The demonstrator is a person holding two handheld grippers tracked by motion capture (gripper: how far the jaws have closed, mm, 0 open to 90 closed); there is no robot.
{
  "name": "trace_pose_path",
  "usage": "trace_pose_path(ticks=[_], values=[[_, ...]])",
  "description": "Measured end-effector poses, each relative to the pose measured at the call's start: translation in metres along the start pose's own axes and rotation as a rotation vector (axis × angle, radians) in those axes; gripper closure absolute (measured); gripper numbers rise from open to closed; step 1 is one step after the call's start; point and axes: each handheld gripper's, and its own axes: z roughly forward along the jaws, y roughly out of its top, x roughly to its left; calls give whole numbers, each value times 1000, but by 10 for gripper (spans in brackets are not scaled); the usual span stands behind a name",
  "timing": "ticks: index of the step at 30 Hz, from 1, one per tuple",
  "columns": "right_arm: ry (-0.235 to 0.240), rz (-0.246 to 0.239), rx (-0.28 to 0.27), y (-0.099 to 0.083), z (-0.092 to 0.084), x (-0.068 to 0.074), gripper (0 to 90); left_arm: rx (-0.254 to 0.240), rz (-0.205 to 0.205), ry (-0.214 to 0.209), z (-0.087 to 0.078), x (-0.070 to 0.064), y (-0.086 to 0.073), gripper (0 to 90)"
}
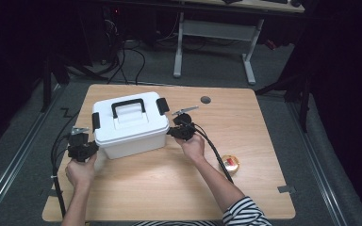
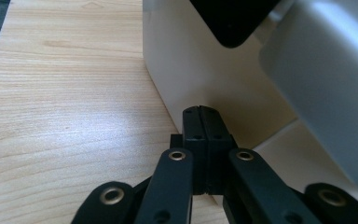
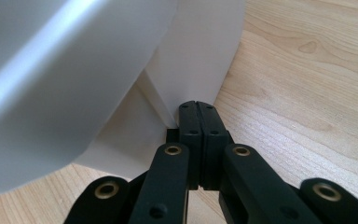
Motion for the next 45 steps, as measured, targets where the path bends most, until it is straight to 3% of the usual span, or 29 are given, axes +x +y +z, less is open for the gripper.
trace_pose_path(ticks=[19,24,45], values=[[-35,-6,23,-4,-11,-8,900,-4,-22,-49,9,-10,3,900],[-54,2,42,-5,-16,-9,900,13,3,-43,12,-17,7,900],[-80,3,70,-13,-34,-25,900,24,3,-91,25,-35,14,900]])
